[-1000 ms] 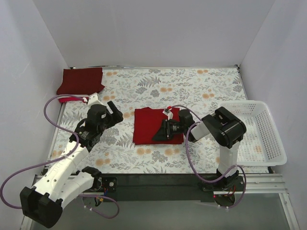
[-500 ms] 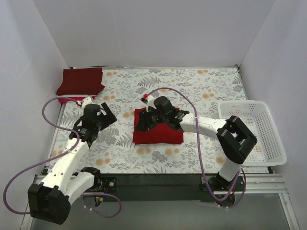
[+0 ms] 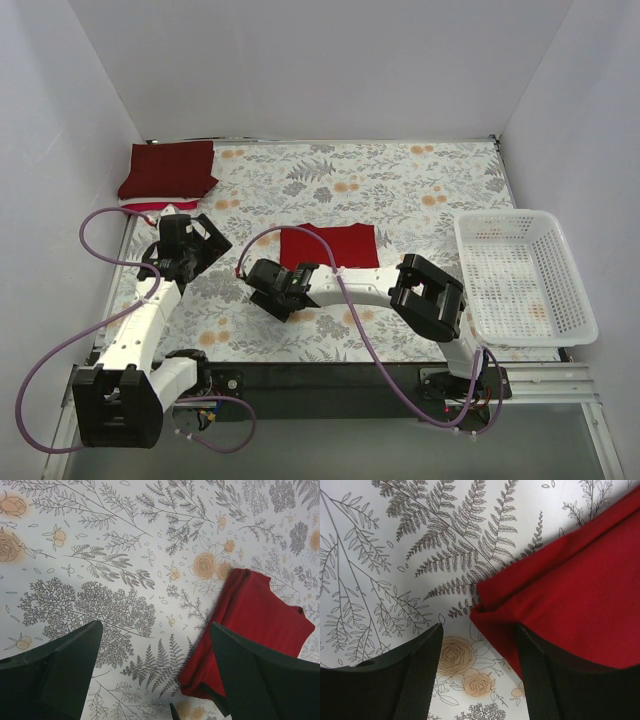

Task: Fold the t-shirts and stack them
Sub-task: Neatly place the folded tshirt to the corner

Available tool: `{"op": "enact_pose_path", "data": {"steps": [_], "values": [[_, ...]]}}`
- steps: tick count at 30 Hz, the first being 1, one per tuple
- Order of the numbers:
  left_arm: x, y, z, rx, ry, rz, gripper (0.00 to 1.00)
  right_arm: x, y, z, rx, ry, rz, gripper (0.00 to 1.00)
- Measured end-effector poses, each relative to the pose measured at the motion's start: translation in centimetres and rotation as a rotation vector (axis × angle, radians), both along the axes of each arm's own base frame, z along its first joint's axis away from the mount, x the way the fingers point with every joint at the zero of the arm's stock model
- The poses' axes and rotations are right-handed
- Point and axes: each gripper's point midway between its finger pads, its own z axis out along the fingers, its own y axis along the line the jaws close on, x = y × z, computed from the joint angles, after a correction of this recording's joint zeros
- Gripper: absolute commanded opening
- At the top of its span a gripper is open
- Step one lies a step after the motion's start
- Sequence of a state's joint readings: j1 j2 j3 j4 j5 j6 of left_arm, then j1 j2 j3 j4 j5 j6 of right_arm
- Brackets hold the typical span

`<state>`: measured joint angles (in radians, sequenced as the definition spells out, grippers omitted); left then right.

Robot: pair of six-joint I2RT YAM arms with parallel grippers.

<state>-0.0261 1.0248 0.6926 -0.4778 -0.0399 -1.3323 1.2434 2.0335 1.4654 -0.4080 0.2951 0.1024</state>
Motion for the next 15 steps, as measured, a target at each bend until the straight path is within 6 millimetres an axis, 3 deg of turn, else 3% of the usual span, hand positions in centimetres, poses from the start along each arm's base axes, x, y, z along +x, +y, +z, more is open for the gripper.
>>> {"op": "enact_pose_path", "data": {"steps": [10,13,15], "values": [[0.1,-0.9,0.2,-0.038,-0.008,-0.04,0.87,1.9,-1.7,-0.3,-0.116,-0.123,-0.023,0.57],[0.0,-1.5,-0.2,-0.058,-0.001,-0.061,0.87,2.3,-1.5,-0.3,-0.119,-0.145,-0.017,0.47],[0.0,-1.8,-0.6,-0.071,0.015,-0.075,0.87,2.3,-1.4,-0.4,-0.122,-0.152,-0.003,0.34]]}}
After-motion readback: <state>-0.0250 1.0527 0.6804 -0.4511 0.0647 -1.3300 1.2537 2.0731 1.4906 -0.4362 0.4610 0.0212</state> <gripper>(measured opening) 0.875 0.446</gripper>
